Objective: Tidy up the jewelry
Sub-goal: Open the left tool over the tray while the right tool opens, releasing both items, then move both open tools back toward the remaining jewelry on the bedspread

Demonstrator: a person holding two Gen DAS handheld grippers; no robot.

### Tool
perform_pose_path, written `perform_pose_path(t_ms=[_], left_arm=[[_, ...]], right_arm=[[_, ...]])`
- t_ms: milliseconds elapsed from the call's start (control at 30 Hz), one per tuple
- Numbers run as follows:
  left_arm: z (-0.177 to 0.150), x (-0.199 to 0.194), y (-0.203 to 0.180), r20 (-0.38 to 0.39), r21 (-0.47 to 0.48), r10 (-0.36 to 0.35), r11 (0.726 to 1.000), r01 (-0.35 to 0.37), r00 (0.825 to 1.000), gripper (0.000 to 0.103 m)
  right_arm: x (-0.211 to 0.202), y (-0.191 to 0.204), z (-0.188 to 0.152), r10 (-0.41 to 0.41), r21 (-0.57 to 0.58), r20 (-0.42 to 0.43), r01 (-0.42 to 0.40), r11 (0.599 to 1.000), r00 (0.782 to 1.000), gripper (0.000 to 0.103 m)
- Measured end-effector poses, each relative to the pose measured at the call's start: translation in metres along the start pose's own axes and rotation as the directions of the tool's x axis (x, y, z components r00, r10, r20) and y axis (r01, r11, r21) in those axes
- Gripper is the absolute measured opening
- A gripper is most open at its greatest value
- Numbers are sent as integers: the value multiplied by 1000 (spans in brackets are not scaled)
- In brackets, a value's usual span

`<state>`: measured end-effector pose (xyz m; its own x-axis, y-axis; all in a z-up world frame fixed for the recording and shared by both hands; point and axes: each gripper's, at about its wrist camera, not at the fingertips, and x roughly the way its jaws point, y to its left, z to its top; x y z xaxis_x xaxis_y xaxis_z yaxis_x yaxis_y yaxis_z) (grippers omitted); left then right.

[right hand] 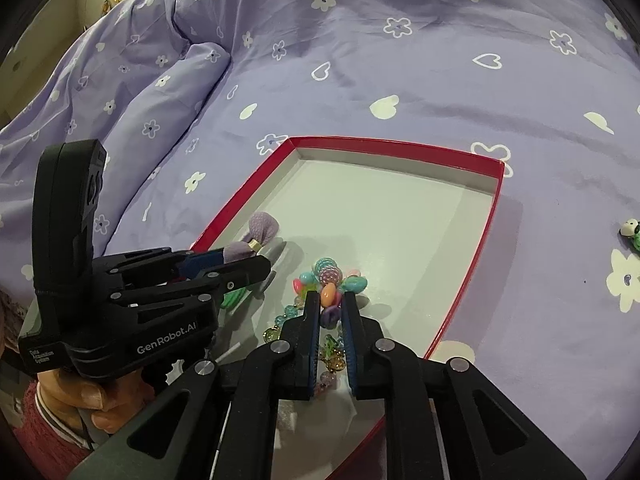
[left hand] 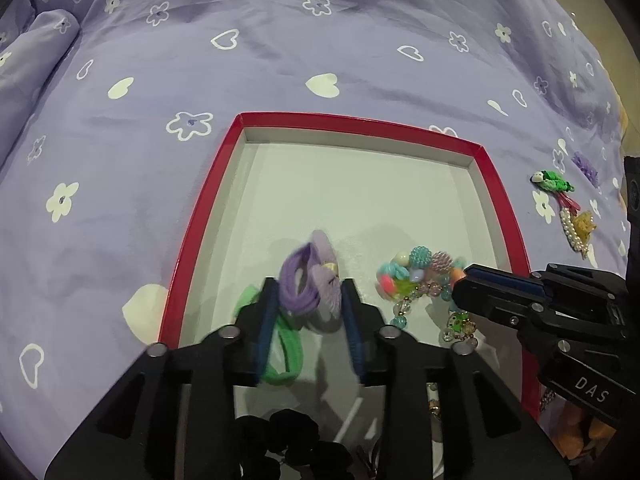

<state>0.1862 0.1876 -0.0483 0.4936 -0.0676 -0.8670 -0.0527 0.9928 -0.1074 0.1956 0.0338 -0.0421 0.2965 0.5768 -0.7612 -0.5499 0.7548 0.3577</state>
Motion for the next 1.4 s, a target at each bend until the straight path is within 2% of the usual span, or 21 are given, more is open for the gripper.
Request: perform_pose_path(t_ms=[100, 267, 433, 733, 1100, 1400], left_arm=[[-1, 0, -1, -1, -2, 6, 1000, -6, 1000, 33], [-4, -4, -2, 1, -1, 25, 1000, -25, 1000, 41], [-9, -16, -4, 24, -27, 25, 999, -24, 999, 48], [-11, -46, -25, 88, -42, -17, 999, 20, 996, 49], [-7, -57, -85, 105, 35, -100, 995, 97, 989, 50], [-2, -51, -129, 85, 102, -133, 987, 125, 987, 53]], right_arm=[[-1, -1, 0, 4, 6, 1, -4, 1000, 1000, 14], [-14, -2, -3, 13, 18, 23, -13, 1000, 1000, 18], [-35, -9, -11, 21, 49, 53, -24, 998, 998, 40], [-84, -24, -22, 24, 78, 138, -35, 996, 990, 40], [-135, -70, -53, -67, 177, 199, 31, 984, 978, 43], [-170, -113, -79, -143, 274, 233, 76, 959, 962, 44]])
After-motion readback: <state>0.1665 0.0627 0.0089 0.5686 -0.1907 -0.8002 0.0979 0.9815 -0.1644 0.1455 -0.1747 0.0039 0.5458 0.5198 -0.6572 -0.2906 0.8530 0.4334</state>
